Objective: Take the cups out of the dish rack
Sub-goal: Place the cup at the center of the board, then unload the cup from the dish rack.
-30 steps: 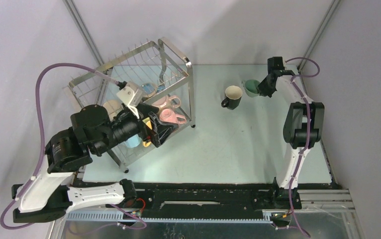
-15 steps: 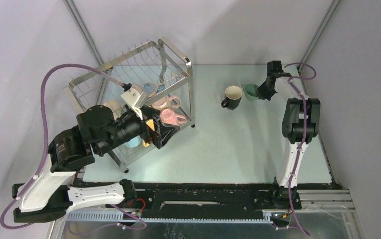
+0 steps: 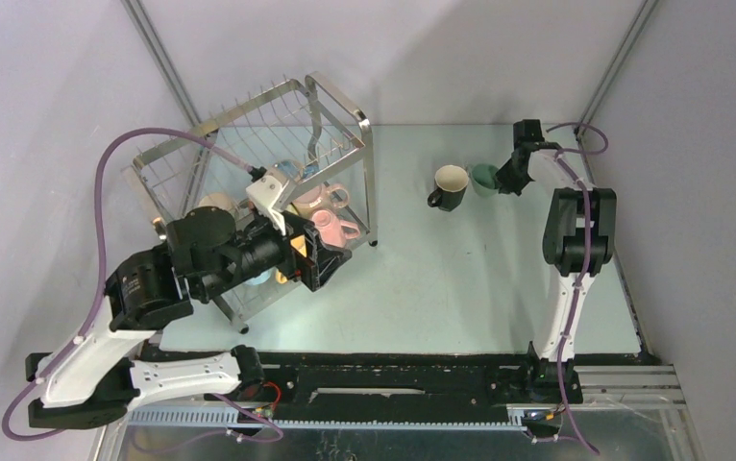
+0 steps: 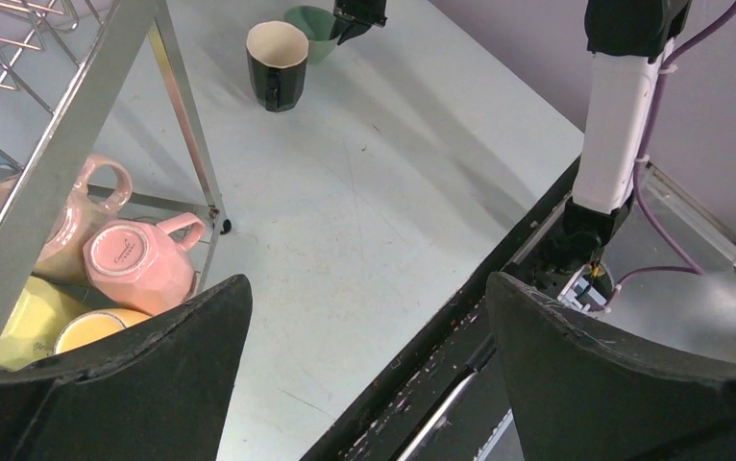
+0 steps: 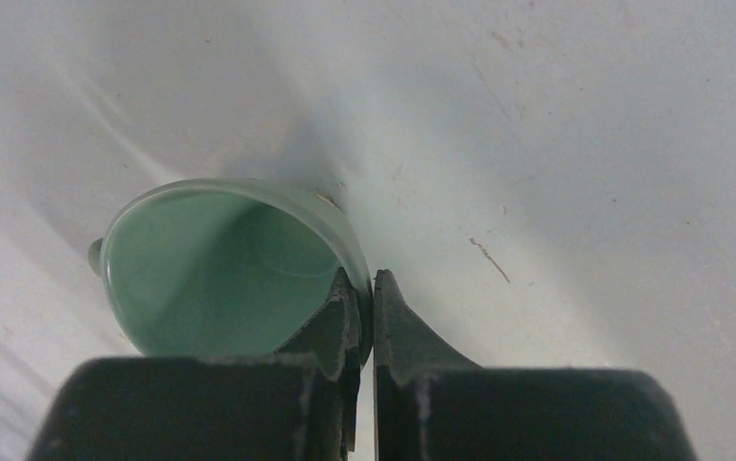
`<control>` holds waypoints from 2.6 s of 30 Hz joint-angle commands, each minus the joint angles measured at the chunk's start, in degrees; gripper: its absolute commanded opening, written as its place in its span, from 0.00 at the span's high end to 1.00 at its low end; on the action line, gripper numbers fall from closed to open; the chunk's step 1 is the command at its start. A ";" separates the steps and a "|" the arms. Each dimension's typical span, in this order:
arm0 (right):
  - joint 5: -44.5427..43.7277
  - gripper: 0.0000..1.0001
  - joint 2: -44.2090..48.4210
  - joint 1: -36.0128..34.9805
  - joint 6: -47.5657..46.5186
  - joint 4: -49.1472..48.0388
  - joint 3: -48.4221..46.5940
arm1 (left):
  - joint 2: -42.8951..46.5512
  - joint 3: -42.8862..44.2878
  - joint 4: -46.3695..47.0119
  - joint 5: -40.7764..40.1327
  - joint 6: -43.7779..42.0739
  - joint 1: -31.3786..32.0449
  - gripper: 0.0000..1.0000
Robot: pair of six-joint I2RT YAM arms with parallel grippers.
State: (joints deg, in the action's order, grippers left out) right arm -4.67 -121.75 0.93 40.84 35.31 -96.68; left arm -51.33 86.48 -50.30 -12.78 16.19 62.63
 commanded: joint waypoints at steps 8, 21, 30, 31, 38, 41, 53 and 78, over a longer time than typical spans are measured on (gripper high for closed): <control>-1.91 0.67 -0.72 -2.33 -1.86 -0.80 -1.69 | 1.95 -2.88 2.33 0.43 2.58 -0.13 0.00; -1.85 0.29 4.69 -1.93 -2.24 0.66 -0.90 | 2.11 -3.47 1.94 0.51 2.91 -0.14 0.00; -0.87 0.15 14.24 -1.59 -1.61 1.49 4.00 | 2.72 -3.70 1.96 0.82 2.32 -0.14 0.00; -0.45 0.15 16.08 -1.65 -1.19 1.14 5.51 | 2.88 -3.82 1.91 0.87 2.21 -0.14 0.00; 0.28 0.12 33.61 -3.27 0.53 -0.89 22.41 | 3.45 -4.65 2.00 1.07 2.18 -0.13 0.00; 0.64 0.11 40.55 -4.53 0.36 -0.36 27.75 | 3.41 -5.15 2.21 0.69 2.37 -0.14 0.00; 6.54 0.08 65.01 -10.73 -1.03 6.44 41.06 | 3.97 -16.25 4.13 -12.20 10.25 0.64 0.00; 16.98 0.08 81.16 -10.91 -0.23 -3.29 61.02 | -2.22 -43.45 19.32 -51.43 34.45 4.78 0.00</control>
State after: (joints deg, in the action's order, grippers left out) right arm 10.74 -40.05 -9.85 40.03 36.18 -36.58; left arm -52.73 44.62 -33.32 -50.98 43.77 67.11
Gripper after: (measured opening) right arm 0.924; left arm 0.996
